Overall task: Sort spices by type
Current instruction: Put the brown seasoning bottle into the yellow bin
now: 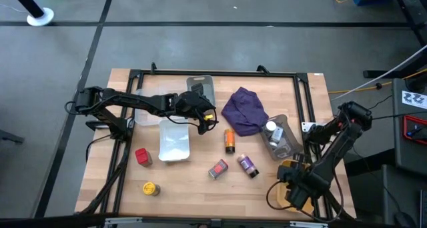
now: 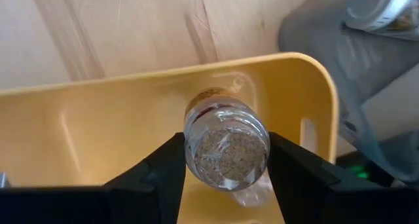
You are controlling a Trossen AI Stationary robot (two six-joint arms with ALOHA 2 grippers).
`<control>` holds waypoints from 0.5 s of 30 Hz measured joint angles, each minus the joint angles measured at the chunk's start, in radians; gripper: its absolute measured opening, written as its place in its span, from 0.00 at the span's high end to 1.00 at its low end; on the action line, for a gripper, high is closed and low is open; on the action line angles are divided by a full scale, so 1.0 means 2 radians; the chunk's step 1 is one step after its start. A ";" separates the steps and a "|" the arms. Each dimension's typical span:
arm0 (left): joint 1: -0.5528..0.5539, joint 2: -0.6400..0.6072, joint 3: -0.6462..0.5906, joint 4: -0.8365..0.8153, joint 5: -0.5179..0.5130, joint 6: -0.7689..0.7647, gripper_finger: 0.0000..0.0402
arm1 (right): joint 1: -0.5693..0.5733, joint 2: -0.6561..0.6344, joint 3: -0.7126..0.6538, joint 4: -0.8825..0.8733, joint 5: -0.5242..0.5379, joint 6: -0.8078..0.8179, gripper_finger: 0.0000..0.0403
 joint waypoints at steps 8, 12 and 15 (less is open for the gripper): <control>-0.003 0.000 0.000 0.001 0.000 0.000 0.20 | 0.000 0.000 -0.054 0.051 0.000 0.000 0.52; -0.012 0.000 0.000 0.004 0.000 0.000 0.20 | 0.000 0.000 -0.061 0.053 0.000 0.000 0.50; -0.020 0.000 0.000 0.004 0.000 0.000 0.20 | 0.000 0.000 -0.061 0.054 0.000 0.000 0.48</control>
